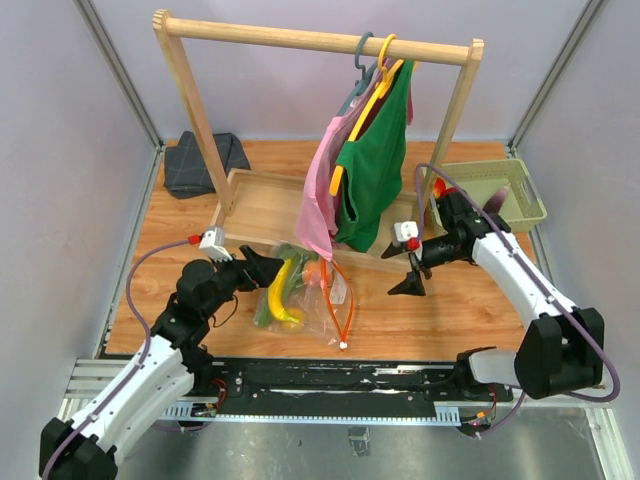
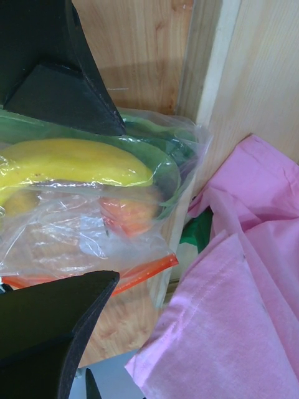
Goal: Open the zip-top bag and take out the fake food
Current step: Pick up the fake fruit from the zipper food storage bag.
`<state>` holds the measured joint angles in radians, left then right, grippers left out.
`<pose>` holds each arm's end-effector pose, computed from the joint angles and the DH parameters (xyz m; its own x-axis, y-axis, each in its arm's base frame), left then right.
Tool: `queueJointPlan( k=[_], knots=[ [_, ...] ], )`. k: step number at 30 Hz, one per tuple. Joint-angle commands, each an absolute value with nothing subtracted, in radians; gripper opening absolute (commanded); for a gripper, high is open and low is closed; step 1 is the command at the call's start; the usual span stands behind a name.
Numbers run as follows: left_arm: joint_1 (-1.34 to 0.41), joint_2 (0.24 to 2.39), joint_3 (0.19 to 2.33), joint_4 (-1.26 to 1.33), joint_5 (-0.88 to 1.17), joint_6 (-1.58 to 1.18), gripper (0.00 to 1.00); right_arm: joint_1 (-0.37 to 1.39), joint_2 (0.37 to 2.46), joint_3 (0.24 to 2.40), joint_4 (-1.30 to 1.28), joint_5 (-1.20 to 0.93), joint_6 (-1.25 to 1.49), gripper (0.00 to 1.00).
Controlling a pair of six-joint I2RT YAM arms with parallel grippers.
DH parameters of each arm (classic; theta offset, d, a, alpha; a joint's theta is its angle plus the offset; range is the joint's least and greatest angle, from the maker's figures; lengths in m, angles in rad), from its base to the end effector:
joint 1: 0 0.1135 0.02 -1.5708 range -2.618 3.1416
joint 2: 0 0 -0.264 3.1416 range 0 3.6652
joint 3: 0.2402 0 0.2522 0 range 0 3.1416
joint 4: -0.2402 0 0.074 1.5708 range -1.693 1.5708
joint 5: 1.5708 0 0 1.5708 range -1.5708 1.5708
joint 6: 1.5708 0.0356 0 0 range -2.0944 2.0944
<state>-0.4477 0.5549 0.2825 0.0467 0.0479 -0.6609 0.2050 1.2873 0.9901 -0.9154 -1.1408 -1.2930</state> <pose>0.1385 -0.0684 0.2200 -0.4505 -0.4638 -0.7628 0.2507 0.7543 -0.6067 0.2177 0.0783 0.2694 0.1302 -0.3824 -0.9148 -0.9906 -0.0892 -0.1037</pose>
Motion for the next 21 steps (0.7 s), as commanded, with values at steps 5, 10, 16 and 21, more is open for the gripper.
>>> queueJointPlan(
  k=[5,10,16,21],
  knots=[
    [-0.451,0.626,0.299,0.101,0.074,-0.64,0.9,0.354,1.356,1.036,-0.815,-1.028,-1.309,0.84],
    [-0.45,0.684,0.298,0.118,0.079,-0.635,0.87,0.443,1.405,1.037,-0.695,-0.995,-1.248,0.73],
    [-0.451,0.751,0.297,0.164,0.096,-0.63,0.85,0.559,1.458,1.032,-0.549,-0.926,-1.172,0.6],
    [-0.45,0.8,0.297,0.201,0.132,-0.632,0.82,0.635,1.485,1.009,-0.421,-0.878,-1.086,0.49]
  ],
)
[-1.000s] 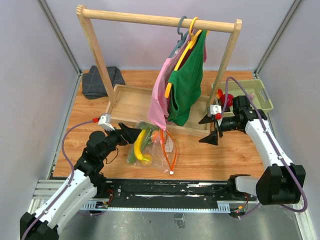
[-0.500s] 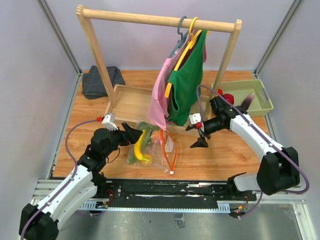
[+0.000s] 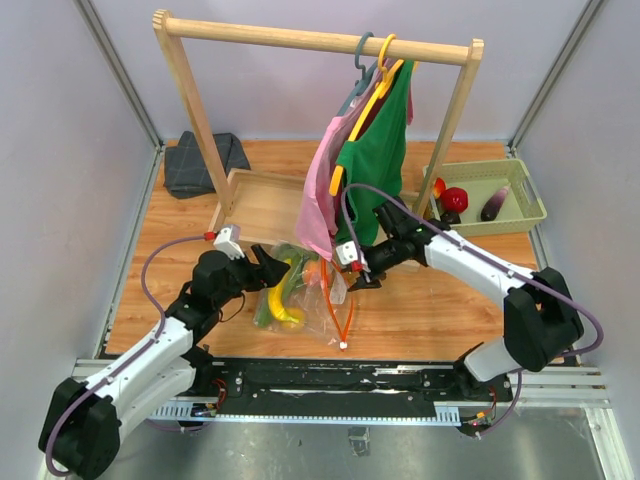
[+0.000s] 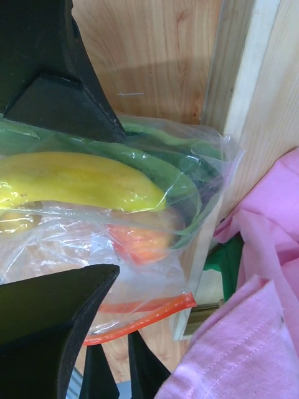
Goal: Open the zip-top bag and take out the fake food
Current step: Pick up the fake fruit from the zipper food storage bag.
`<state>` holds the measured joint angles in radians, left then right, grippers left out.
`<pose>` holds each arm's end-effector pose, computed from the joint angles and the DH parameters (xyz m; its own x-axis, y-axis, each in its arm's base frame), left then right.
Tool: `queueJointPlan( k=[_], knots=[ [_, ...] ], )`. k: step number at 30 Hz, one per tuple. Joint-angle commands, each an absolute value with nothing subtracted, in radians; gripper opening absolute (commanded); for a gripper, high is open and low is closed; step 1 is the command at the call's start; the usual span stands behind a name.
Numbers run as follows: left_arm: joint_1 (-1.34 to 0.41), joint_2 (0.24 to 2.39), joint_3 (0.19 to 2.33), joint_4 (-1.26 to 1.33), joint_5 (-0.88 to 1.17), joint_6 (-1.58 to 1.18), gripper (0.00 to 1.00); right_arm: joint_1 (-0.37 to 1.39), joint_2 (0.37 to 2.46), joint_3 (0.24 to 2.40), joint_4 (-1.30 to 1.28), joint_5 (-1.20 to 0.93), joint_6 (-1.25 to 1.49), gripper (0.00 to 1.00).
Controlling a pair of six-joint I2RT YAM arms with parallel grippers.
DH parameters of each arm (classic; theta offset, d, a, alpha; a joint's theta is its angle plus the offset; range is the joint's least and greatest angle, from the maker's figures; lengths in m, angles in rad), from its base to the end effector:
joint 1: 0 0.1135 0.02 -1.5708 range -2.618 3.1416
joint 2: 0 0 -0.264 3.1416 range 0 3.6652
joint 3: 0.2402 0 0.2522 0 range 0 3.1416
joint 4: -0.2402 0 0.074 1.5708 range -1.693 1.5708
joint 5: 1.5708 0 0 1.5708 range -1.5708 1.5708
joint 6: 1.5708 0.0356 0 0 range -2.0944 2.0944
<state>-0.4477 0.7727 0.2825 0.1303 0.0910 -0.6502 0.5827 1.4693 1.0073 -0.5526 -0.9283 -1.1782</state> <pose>0.1588 -0.0799 0.1968 -0.5601 -0.3998 -0.7256 0.2120 0.7775 -0.5920 0.2261 0.1832 0.2397 0.3594 -0.4262 -0.8302 -0.9164 -0.3293 -0.2277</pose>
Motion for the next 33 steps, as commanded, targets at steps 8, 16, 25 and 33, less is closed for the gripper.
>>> queueJointPlan(
  k=[8,16,25,33],
  knots=[
    [-0.451,0.847,0.275,0.244,0.184,-0.622,0.74,0.718,1.508,0.928,-0.257,-0.806,-0.997,0.38],
    [-0.452,0.899,0.261,0.249,0.17,-0.606,0.71,0.752,1.545,0.908,-0.183,-0.723,-0.974,0.29],
    [-0.451,0.956,0.271,0.23,0.156,-0.588,0.62,0.752,1.595,0.93,-0.149,-0.658,-0.999,0.28],
    [-0.451,0.991,0.269,0.219,0.15,-0.571,0.47,0.753,1.606,0.938,-0.052,-0.622,-0.927,0.3]
  ],
)
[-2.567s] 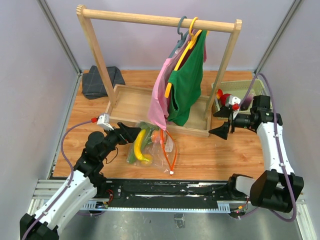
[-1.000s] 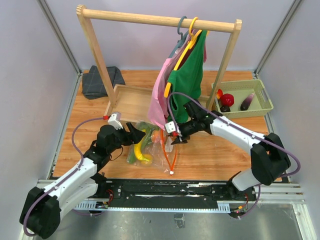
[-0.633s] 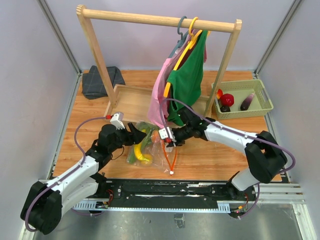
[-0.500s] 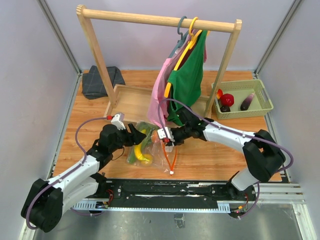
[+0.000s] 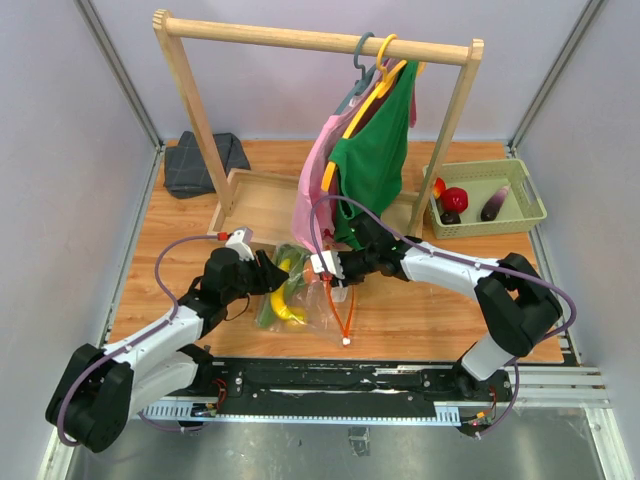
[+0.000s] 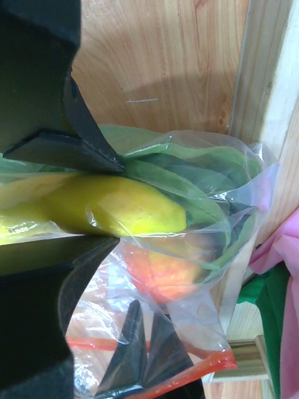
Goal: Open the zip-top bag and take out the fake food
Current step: Pick up the fake fruit from the zipper food storage bag.
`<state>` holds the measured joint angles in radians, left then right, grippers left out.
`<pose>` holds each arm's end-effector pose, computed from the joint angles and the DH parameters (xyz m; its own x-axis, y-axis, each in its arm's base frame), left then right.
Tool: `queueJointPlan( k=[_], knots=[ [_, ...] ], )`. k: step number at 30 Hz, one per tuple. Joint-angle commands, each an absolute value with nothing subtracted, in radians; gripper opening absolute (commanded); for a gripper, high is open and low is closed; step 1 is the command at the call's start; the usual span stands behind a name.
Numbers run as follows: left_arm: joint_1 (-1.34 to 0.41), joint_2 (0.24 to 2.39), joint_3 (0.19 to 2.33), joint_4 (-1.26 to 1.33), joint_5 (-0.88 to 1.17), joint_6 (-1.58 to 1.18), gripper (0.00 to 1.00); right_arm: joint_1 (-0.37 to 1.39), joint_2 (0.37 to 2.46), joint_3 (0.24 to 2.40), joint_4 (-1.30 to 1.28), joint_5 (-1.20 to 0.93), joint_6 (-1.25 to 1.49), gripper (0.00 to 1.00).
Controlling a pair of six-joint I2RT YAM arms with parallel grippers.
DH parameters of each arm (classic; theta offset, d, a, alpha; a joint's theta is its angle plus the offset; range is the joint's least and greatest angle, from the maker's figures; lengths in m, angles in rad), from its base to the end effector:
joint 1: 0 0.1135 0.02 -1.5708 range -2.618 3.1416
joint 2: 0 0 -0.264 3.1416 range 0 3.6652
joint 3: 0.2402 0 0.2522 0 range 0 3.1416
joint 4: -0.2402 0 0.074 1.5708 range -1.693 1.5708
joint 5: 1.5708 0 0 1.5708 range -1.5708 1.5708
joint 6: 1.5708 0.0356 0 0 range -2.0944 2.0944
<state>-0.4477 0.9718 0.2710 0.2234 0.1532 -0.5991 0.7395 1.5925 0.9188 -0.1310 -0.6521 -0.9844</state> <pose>0.1726 -0.0889 0.1693 -0.6522 -0.3050 -0.6940 0.2207 0.7994 -0.5588 0.2259 0.2353 0.1978 0.4105 -0.5217 -0.7479 -0.9119 -0.2365 -0.3355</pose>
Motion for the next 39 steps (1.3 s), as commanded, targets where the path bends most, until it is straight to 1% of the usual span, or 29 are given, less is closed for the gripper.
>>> queueJointPlan(
  k=[1,3,5,9,16,28,39],
  knots=[
    [-0.451,0.994,0.269,0.219,0.149,-0.57,0.44,0.752,1.609,0.939,-0.033,-0.611,-0.909,0.31],
    [-0.451,1.0,0.269,0.216,0.151,-0.566,0.39,0.752,1.619,0.943,0.0,-0.582,-0.872,0.33],
    [-0.451,1.004,0.269,0.216,0.152,-0.563,0.35,0.752,1.627,0.945,0.029,-0.552,-0.843,0.37],
    [-0.451,1.009,0.263,0.219,0.155,-0.561,0.33,0.751,1.638,0.949,0.07,-0.52,-0.802,0.49],
    [-0.45,1.032,0.265,0.228,0.175,-0.558,0.3,0.751,1.663,0.951,0.101,-0.543,-0.765,0.61],
    [-0.451,1.068,0.269,0.26,0.219,-0.561,0.27,0.757,1.752,0.988,0.136,-0.582,-0.68,0.71],
    [-0.45,1.078,0.253,0.297,0.263,-0.561,0.27,0.811,1.826,1.001,0.164,-0.567,-0.645,0.86]
  ],
)
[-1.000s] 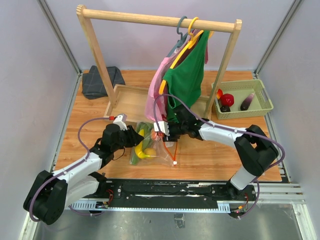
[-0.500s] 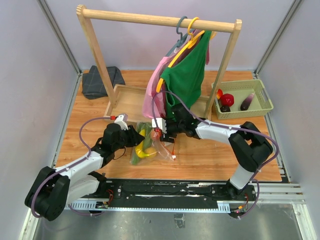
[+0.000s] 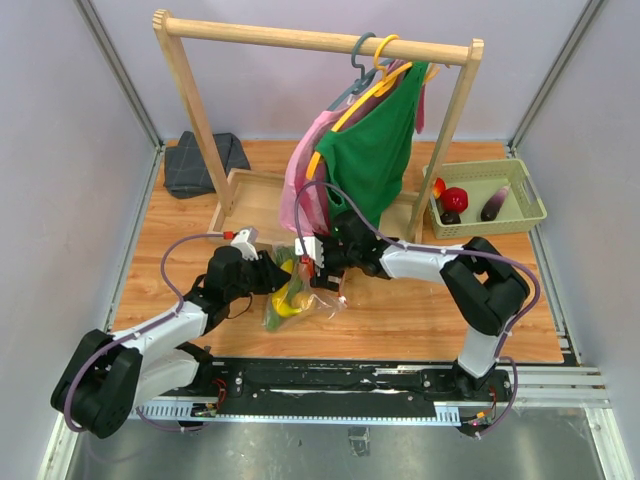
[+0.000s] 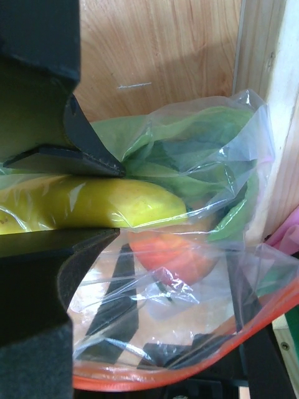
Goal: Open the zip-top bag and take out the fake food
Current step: Pick up the fake fruit from the zipper food storage bag.
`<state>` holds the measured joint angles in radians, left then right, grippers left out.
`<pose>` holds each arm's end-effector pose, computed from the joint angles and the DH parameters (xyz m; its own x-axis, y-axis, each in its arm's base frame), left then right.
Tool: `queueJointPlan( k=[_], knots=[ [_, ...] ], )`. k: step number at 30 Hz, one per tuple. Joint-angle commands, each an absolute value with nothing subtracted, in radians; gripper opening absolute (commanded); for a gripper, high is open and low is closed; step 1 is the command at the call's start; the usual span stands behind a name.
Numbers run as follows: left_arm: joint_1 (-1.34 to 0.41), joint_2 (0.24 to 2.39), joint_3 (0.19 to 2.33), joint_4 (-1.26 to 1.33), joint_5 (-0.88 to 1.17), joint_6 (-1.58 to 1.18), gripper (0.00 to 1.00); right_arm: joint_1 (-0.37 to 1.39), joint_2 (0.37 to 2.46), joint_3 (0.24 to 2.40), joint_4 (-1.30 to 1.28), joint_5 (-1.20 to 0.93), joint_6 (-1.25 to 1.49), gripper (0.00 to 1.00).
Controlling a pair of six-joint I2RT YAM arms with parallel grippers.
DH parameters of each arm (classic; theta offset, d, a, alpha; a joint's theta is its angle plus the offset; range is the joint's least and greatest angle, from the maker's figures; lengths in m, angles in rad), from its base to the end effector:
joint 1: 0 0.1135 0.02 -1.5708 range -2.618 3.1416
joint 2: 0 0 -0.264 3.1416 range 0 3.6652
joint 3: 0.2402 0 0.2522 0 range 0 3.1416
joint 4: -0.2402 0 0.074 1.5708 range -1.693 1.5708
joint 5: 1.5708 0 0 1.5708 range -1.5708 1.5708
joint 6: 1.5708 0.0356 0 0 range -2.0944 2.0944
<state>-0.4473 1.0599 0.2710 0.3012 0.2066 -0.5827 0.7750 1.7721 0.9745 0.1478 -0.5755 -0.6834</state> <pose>0.1792 -0.0941 0.1612 -0.6756 -0.2732 -0.6847 0.2574 0.7829 -0.5664 0.2504 0.2724 0.1759 0.2310 -0.5153 -0.8253 -0.9682 -0.0377 -0.2474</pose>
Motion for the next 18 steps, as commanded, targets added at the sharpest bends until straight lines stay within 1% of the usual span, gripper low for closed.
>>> queueJointPlan(
  k=[1,5,7,8,13,16,18],
  knots=[
    [-0.451,1.078,0.25,0.298,0.265,-0.561,0.27,0.814,1.835,1.006,0.162,-0.565,-0.641,0.86],
    [-0.451,1.071,0.241,0.298,0.264,-0.566,0.27,0.82,1.87,1.028,0.149,-0.565,-0.624,0.87],
    [-0.451,1.06,0.236,0.293,0.254,-0.569,0.27,0.82,1.877,1.033,0.137,-0.562,-0.624,0.84],
    [-0.451,1.053,0.234,0.289,0.246,-0.57,0.27,0.82,1.873,1.033,0.129,-0.563,-0.626,0.82],
    [-0.451,0.996,0.232,0.222,0.189,-0.562,0.24,0.789,1.811,1.047,0.021,-0.65,-0.674,0.57],
    [-0.45,0.955,0.224,0.189,0.152,-0.559,0.22,0.754,1.747,1.042,-0.039,-0.725,-0.706,0.49],
    [-0.45,0.93,0.216,0.18,0.134,-0.563,0.2,0.74,1.699,1.027,-0.07,-0.759,-0.742,0.46]
  ],
)
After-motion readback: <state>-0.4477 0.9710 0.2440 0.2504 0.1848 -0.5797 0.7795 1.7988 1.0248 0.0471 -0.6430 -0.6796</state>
